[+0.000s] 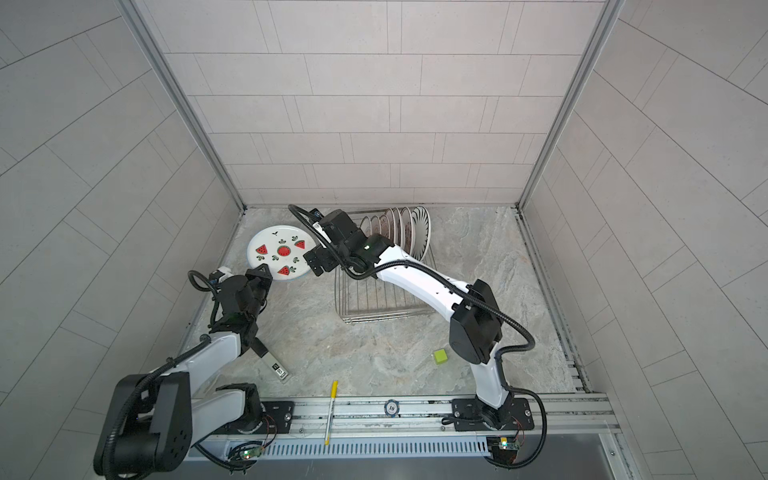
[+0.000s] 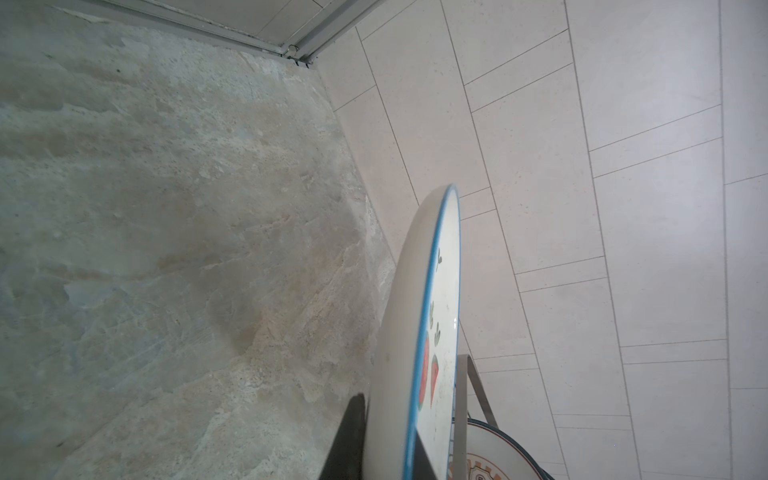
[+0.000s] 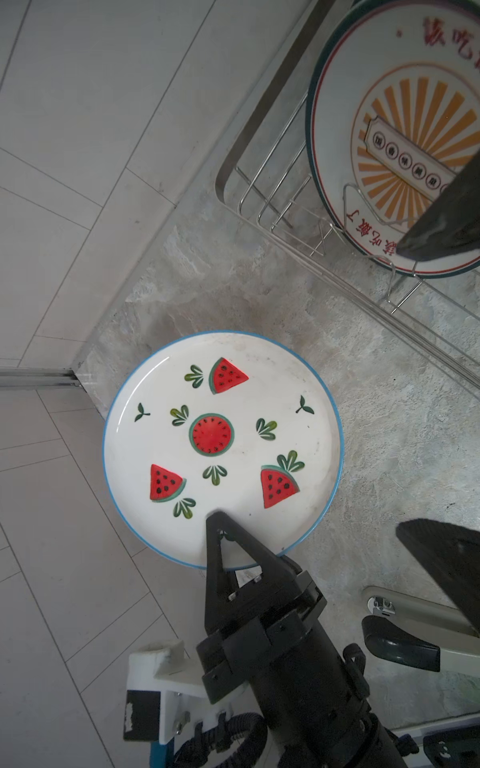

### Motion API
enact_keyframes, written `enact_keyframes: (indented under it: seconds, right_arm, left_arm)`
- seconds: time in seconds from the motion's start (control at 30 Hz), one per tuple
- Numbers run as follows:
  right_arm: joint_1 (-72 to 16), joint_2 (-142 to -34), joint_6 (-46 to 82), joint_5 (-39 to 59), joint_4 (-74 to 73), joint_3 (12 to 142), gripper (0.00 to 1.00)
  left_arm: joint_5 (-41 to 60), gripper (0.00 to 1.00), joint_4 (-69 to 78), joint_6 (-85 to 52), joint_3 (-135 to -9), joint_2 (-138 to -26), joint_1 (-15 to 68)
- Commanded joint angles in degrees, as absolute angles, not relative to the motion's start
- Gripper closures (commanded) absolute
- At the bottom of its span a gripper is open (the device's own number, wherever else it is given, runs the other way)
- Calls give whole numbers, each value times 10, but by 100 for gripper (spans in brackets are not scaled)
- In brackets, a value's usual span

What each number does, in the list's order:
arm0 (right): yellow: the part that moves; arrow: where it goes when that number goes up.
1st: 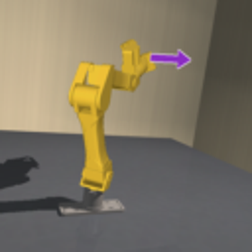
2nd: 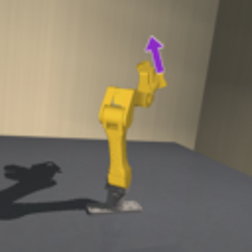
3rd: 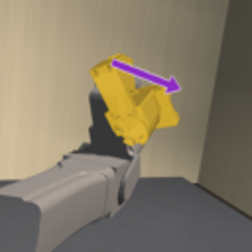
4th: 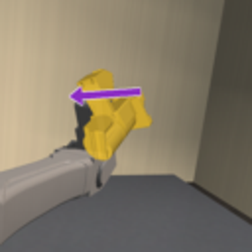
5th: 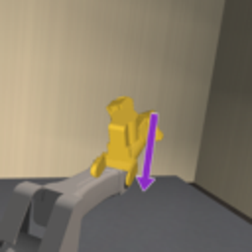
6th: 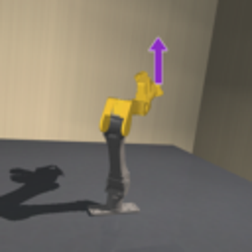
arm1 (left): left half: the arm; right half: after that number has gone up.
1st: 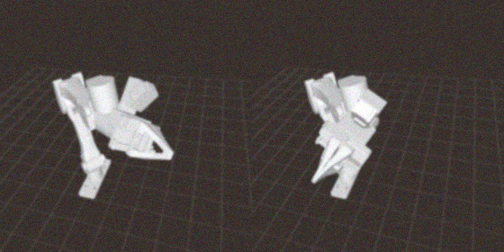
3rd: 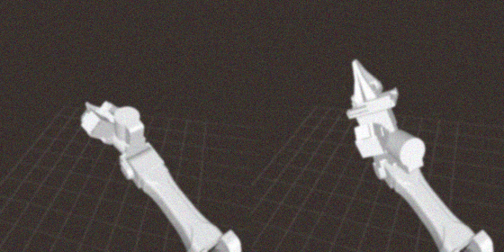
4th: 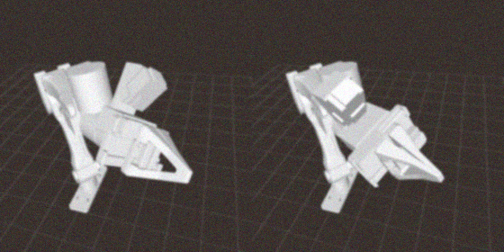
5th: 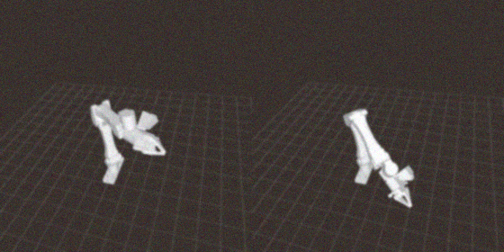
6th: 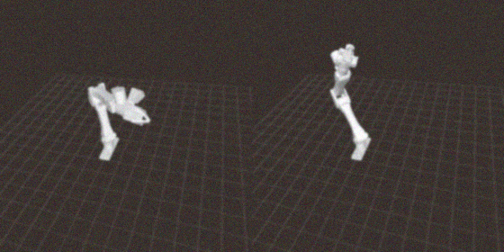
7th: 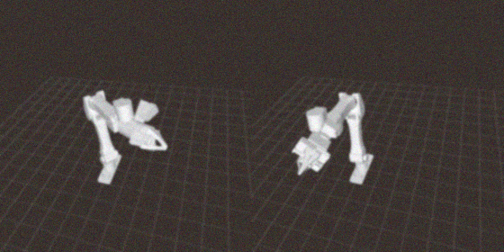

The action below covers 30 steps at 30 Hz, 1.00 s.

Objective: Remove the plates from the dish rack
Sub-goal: 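Lower the watermelon plate flat onto the table with the left gripper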

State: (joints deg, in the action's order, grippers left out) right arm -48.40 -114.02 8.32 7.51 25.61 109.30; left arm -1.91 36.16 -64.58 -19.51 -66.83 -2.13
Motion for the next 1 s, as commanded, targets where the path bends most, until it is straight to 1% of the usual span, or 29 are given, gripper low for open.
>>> enact_keyframes:
  seconds: [0.0,0.1,0.3,0.47,0.63,0.97]
  right_arm:
    - [-493,-1176,74,88,303,1147,2]
    - [-496,-1219,76,95,327,1195,2]
    - [-497,-1290,78,108,370,1282,3]
    - [-497,-1325,86,111,376,1315,3]
    - [-497,-1359,97,126,376,1346,3]
    - [-491,-1399,97,128,371,1383,2]
  left_arm:
    - [-59,100,415,-649,-242,-685,-28]
    - [-49,100,492,-666,-236,-740,-34]
    - [-55,100,511,-656,-273,-822,-34]
    - [-77,100,506,-644,-294,-860,-35]
    - [-71,100,537,-655,-320,-927,-40]
    - [-86,100,530,-656,-365,-1003,-42]
